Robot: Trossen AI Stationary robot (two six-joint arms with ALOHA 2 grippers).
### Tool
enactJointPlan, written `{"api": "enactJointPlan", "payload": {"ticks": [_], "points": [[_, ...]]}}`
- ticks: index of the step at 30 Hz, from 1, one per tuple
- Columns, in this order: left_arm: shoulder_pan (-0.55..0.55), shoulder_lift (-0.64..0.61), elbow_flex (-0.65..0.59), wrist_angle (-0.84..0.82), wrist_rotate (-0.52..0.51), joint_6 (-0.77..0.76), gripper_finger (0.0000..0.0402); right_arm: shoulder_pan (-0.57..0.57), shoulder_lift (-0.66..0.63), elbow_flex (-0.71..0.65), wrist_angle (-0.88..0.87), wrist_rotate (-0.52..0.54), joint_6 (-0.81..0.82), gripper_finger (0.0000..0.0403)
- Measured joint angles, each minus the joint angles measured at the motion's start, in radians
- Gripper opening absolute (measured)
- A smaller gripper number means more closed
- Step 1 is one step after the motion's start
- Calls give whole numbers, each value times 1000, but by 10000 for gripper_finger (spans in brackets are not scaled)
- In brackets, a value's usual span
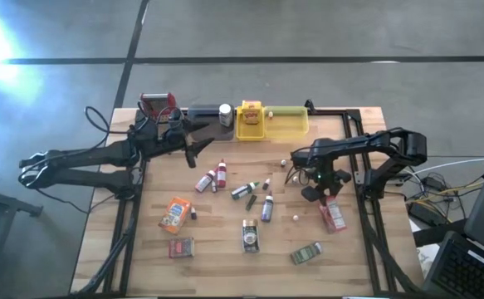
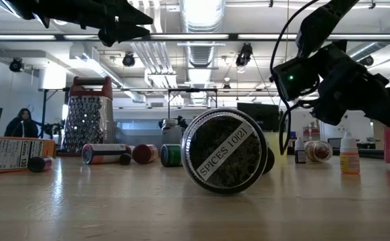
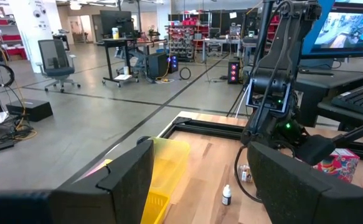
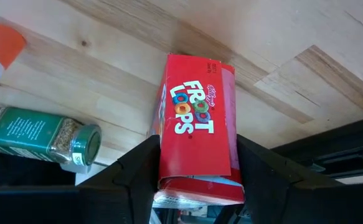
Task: Pick & Place Kitchen Items
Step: Put the red cereal box into the yellow bin
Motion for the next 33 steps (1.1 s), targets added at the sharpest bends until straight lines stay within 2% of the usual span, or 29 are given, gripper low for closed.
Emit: {"api": "enactJointPlan", "payload": {"ticks": [8,16,23,33], "points": [[0,0,0,0,0,0,264,0,-42,9,-5,-1,-3,167],[0,0,0,1,0,0,264,-1,-131,78,-8,-1,6,180],[0,0,0,2,0,0,264,-1,-205,226,5,18,-21,172],[0,0,0,2,0,0,264,-4,-205,509,9,143,-140,159]]}}
